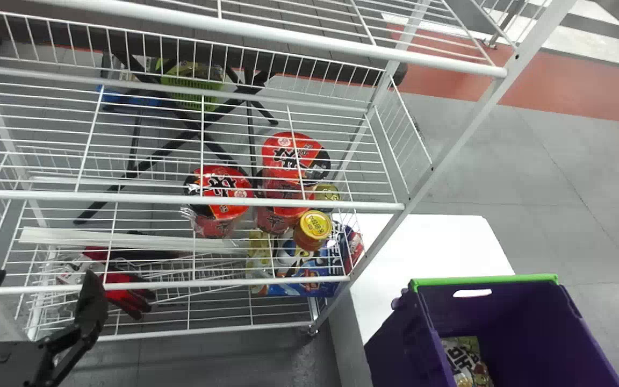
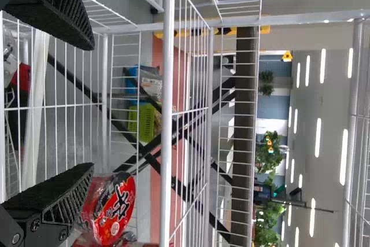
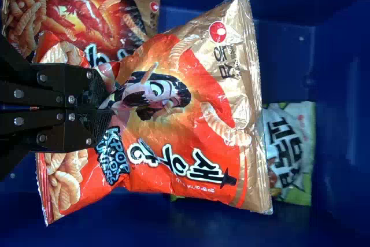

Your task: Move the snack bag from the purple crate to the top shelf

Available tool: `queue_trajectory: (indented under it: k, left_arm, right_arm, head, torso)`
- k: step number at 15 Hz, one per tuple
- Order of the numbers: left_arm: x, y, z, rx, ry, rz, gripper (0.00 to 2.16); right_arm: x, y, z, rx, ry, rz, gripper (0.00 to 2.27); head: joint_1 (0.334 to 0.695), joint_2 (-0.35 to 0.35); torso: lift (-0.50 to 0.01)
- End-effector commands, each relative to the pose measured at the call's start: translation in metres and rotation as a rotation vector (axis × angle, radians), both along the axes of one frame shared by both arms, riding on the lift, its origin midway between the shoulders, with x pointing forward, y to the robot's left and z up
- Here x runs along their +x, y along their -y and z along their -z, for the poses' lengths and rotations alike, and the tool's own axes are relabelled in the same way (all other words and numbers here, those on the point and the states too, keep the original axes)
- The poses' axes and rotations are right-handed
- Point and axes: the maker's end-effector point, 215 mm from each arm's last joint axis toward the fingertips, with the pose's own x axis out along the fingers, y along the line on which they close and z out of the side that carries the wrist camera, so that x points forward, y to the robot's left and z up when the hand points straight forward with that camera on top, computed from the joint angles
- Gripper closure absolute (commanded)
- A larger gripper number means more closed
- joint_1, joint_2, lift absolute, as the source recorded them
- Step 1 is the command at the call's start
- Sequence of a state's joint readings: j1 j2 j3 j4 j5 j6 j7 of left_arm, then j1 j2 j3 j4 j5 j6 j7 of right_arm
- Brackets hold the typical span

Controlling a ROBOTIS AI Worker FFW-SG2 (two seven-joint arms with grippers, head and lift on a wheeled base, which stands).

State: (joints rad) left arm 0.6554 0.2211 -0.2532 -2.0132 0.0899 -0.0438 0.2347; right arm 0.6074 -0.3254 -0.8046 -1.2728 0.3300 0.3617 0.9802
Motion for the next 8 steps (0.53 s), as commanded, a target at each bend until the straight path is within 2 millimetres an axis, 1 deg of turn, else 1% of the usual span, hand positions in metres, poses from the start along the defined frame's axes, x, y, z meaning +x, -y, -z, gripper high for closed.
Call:
queue_trajectory:
  k: [1, 5, 8]
  left_arm:
    - [-0.004, 0.001, -0.008, -0.006, 0.013, 0.001, 0.09]
    - [-0.011, 0.003, -0.024, 0.003, 0.035, -0.001, 0.09]
    - [-0.012, 0.002, -0.027, 0.013, 0.04, -0.005, 0.09]
  right_arm:
    - [0.007, 0.0, -0.004, 0.001, 0.014, -0.001, 1.71]
    - [0.022, -0.004, -0.017, 0.016, 0.047, 0.006, 1.71]
    - [0.025, -0.002, -0.022, 0.017, 0.049, 0.012, 1.71]
  head:
    - [0.695, -0.35]
    - [0.695, -0.35]
    - [0.695, -0.35]
  torso:
    - [-0.354]
    - [-0.337]
    - [-0.325]
